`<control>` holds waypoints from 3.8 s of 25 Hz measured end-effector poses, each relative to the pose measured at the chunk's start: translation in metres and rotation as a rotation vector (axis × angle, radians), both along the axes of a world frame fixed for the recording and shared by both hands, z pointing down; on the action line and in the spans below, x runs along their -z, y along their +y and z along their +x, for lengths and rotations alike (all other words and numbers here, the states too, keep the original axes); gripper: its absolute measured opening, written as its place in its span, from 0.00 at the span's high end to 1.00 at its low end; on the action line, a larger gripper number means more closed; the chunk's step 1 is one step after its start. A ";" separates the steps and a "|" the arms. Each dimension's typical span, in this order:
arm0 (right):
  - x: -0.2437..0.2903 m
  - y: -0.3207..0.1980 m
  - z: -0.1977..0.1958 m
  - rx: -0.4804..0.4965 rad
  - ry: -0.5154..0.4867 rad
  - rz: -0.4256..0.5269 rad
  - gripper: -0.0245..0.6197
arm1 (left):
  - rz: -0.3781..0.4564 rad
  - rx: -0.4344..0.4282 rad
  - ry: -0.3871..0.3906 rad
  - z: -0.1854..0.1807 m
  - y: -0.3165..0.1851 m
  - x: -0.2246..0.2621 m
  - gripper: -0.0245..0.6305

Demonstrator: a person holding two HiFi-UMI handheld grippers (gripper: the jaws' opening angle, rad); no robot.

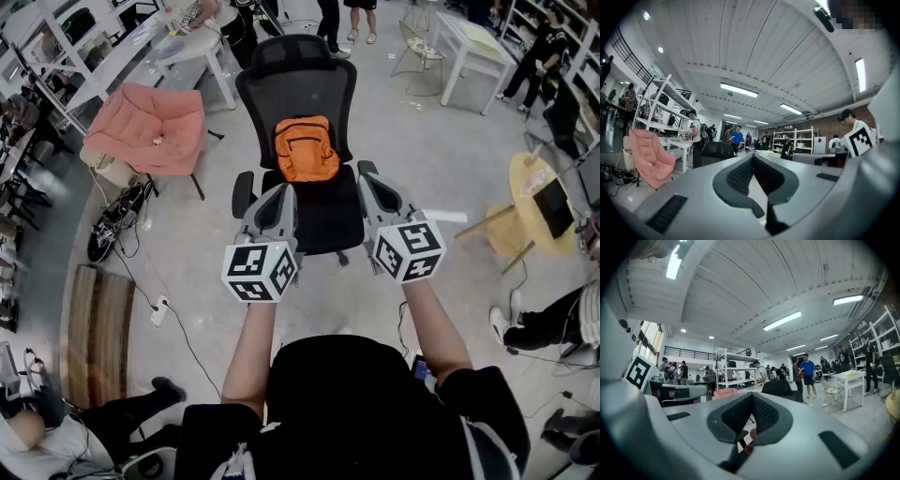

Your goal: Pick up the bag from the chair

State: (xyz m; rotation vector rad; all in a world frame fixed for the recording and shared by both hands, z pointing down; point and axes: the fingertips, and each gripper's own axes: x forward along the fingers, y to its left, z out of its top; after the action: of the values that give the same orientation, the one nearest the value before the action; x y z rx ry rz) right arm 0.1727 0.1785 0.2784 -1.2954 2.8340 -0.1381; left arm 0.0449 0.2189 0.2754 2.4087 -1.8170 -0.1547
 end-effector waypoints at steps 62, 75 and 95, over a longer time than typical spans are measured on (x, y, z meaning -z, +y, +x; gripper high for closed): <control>-0.038 -0.259 -0.132 -0.067 0.027 -0.135 0.96 | -0.127 -0.116 0.064 -0.131 -0.272 -0.044 0.95; -0.053 -0.301 -0.174 -0.114 0.027 -0.156 0.96 | -0.168 -0.152 0.075 -0.180 -0.315 -0.068 0.95; -0.092 -0.348 -0.166 -0.112 0.041 -0.228 0.96 | -0.264 -0.149 0.109 -0.170 -0.355 -0.113 0.95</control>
State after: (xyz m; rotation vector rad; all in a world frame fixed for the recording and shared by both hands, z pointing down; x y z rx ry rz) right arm 0.0066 -0.1695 0.3709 -1.5103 2.8384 -0.4493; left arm -0.1248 -0.1360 0.3888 2.2900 -1.5006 -0.0283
